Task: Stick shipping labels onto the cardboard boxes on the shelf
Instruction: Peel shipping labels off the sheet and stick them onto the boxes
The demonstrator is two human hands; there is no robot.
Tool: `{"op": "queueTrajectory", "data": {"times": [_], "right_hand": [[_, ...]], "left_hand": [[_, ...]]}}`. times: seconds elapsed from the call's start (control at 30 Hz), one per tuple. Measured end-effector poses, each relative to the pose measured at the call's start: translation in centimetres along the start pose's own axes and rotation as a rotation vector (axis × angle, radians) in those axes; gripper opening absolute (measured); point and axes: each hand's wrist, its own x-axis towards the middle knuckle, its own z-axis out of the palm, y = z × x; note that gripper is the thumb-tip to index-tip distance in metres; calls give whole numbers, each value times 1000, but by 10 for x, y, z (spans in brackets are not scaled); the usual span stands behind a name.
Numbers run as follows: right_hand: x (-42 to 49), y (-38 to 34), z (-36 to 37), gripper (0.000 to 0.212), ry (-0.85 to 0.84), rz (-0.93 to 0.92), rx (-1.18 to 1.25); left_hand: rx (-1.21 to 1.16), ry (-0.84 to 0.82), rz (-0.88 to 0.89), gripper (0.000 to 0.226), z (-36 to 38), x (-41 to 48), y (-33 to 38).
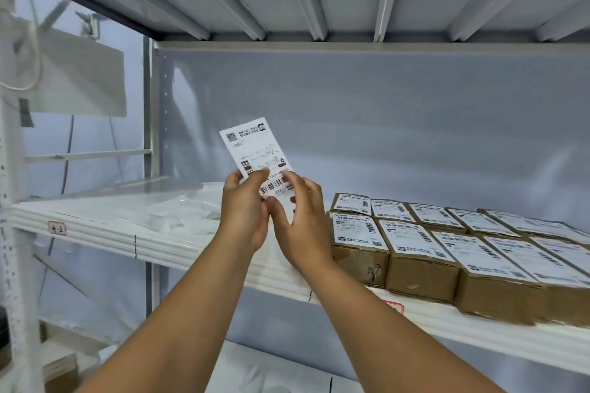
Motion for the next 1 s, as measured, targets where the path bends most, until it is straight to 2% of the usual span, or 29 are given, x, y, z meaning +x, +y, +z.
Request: {"op": "queueTrajectory", "data": {"times": [0.13, 0.33, 0.4, 0.5, 0.63, 0.73, 0.83, 0.93, 1.0], "right_hand": [[2, -14, -11, 48, -35, 98, 244], [15, -36, -23, 27, 6, 516, 962], [16, -41, -24, 29, 45, 617, 1078], [16, -46, -26, 27, 57, 653, 1033], [20, -45, -46, 23, 204, 662, 950], [23, -38, -76, 22, 268, 633, 919], [23, -27, -114, 24, 289, 611, 908], [21, -13, -150, 24, 253, 583, 881], [20, -5, -169, 29, 238, 562, 869]], "left_hand": [[13, 58, 51, 33, -1, 2, 5], [-34, 20, 145, 29, 5, -4, 13], [-79, -32, 149, 30, 9, -8, 13], [-74, -129, 142, 28, 18, -16, 11], [14, -210, 149, 21, 33, -26, 4], [-40, -254, 83, 12, 39, -29, -2], [-38, -275, 6, 26, 46, -32, -7], [114, -204, -30, 35, 59, -36, -19], [217, -147, -42, 31, 67, -39, -26]]}}
